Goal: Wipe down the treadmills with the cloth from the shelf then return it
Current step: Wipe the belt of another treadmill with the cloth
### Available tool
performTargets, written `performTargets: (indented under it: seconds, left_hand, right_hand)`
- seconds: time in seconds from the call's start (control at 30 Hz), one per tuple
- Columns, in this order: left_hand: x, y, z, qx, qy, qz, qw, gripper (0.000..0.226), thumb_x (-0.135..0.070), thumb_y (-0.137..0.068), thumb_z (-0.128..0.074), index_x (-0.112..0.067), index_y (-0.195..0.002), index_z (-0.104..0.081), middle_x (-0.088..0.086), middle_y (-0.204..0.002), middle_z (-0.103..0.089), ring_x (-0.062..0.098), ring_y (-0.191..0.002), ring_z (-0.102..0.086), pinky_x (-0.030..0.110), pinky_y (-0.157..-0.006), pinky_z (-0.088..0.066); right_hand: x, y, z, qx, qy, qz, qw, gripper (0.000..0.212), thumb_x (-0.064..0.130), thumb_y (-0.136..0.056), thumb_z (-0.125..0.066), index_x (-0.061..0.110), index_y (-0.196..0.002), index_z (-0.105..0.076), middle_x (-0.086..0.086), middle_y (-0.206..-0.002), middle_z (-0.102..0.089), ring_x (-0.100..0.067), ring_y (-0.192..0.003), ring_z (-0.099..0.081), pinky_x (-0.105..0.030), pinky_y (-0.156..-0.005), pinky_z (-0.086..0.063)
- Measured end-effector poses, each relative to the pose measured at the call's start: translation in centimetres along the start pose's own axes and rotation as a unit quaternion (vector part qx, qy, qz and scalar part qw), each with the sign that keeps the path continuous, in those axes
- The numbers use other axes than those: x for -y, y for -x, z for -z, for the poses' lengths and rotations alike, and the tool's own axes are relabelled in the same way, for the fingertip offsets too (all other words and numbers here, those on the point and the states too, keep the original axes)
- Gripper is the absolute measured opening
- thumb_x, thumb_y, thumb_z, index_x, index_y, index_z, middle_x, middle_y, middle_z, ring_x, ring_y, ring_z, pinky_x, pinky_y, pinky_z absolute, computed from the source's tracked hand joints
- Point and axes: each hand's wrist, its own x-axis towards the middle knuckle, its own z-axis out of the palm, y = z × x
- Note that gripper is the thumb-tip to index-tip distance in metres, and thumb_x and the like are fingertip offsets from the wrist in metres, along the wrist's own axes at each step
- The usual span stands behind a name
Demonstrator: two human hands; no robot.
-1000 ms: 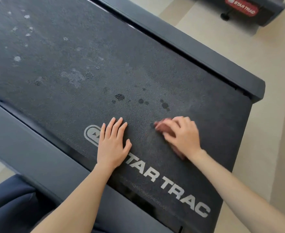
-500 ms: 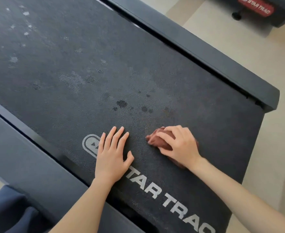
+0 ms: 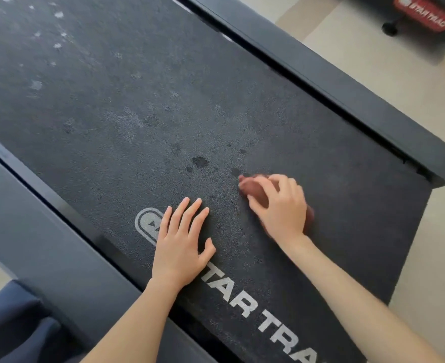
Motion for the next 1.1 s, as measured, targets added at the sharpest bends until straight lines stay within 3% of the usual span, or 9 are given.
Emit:
performTargets:
  seconds: [0.1, 0.17, 0.27, 0.37, 0.5, 0.8, 0.9, 1.0, 1.1]
  left_hand:
    - [0.0, 0.0, 0.0, 0.004, -0.003, -0.002, 1.0, 0.058, -0.041, -0.081, -0.044, -0.016, -0.133, -0.05, 0.002, -0.147, -0.04, 0.022, -0.141, -0.024, 0.047, -0.115, -0.015]
    - [0.1, 0.0, -0.1, 0.003, -0.003, -0.001, 1.0, 0.058, -0.041, -0.081, -0.045, -0.016, -0.133, -0.05, 0.002, -0.146, -0.04, 0.022, -0.141, -0.024, 0.048, -0.115, -0.016]
    - [0.1, 0.0, -0.2, 0.0, -0.001, -0.004, 1.0, 0.058, -0.04, -0.081, -0.045, -0.016, -0.133, -0.05, 0.001, -0.147, -0.04, 0.022, -0.141, -0.024, 0.048, -0.115, -0.016]
    - [0.2, 0.1, -0.1, -0.005, 0.001, -0.007, 1.0, 0.058, -0.04, -0.081, -0.046, -0.016, -0.133, -0.051, 0.002, -0.146, -0.04, 0.022, -0.141, -0.025, 0.047, -0.114, -0.017]
    - [0.3, 0.0, 0.0, 0.004, 0.008, -0.009, 1.0, 0.057, -0.04, -0.081, -0.046, -0.017, -0.133, -0.05, 0.001, -0.146, -0.04, 0.022, -0.141, -0.024, 0.048, -0.113, -0.017]
    - [0.0, 0.4, 2.0, 0.043, 0.037, -0.009, 0.998, 0.054, -0.037, -0.085, -0.048, -0.018, -0.135, -0.049, 0.002, -0.149, -0.036, 0.022, -0.142, -0.022, 0.045, -0.118, -0.012]
    - [3.4, 0.7, 3.9, 0.016, 0.034, -0.028, 0.999, 0.047, -0.034, -0.084, -0.042, -0.015, -0.124, -0.058, 0.006, -0.143, -0.045, 0.025, -0.136, -0.037, 0.044, -0.115, -0.021]
    - [10.7, -0.6, 6.8, -0.012, -0.036, 0.026, 0.999, 0.059, -0.044, -0.085, -0.032, -0.014, -0.13, -0.055, 0.007, -0.145, -0.044, 0.026, -0.137, -0.034, 0.049, -0.113, -0.022]
    - [16.1, -1.9, 8.4, 0.046, -0.097, 0.022, 0.994, 0.068, -0.053, -0.086, -0.018, -0.024, -0.143, -0.039, -0.001, -0.153, -0.03, 0.022, -0.143, -0.019, 0.046, -0.117, -0.011]
  right_hand:
    - [0.1, 4.9, 0.8, 0.035, -0.039, 0.183, 0.982, 0.037, 0.045, -0.077, -0.063, 0.025, -0.109, -0.062, -0.004, -0.104, -0.06, -0.023, -0.092, -0.053, -0.036, -0.075, -0.04]
    - [-1.5, 2.9, 0.8, 0.038, -0.04, 0.24, 0.969, 0.036, 0.046, -0.077, -0.063, 0.025, -0.107, -0.065, -0.004, -0.1, -0.062, -0.024, -0.088, -0.056, -0.036, -0.073, -0.041]
    - [-3.1, -5.0, -0.4, 0.009, -0.002, 0.131, 0.991, 0.033, 0.044, -0.079, -0.063, 0.021, -0.103, -0.069, -0.007, -0.095, -0.062, -0.029, -0.084, -0.058, -0.036, -0.073, -0.042]
    - [-3.3, -13.1, -2.4, 0.027, 0.043, -0.004, 0.999, 0.037, 0.045, -0.085, -0.059, 0.021, -0.114, -0.064, -0.011, -0.105, -0.058, -0.032, -0.098, -0.053, -0.04, -0.082, -0.038]
    - [-1.9, -15.7, -4.0, 0.014, 0.056, -0.083, 0.995, 0.039, 0.045, -0.088, -0.055, 0.02, -0.116, -0.061, -0.013, -0.107, -0.057, -0.034, -0.1, -0.052, -0.041, -0.086, -0.037]
    - [5.0, -4.2, -1.5, 0.028, 0.008, 0.079, 0.996, 0.034, 0.04, -0.082, -0.067, 0.018, -0.108, -0.066, -0.01, -0.098, -0.061, -0.026, -0.084, -0.057, -0.035, -0.07, -0.048]
    - [2.9, -4.7, -0.7, 0.039, 0.012, 0.125, 0.991, 0.034, 0.038, -0.079, -0.071, 0.018, -0.107, -0.067, -0.01, -0.097, -0.061, -0.03, -0.084, -0.058, -0.038, -0.071, -0.046]
    - [1.5, -7.8, -1.1, 0.03, 0.022, -0.059, 0.998, 0.035, 0.042, -0.087, -0.061, 0.021, -0.116, -0.063, -0.01, -0.106, -0.058, -0.031, -0.097, -0.053, -0.04, -0.082, -0.04]
    - [3.0, -9.4, -2.6, 0.013, 0.088, -0.192, 0.977, 0.038, 0.042, -0.091, -0.054, 0.018, -0.12, -0.057, -0.013, -0.112, -0.055, -0.031, -0.1, -0.05, -0.038, -0.085, -0.037]
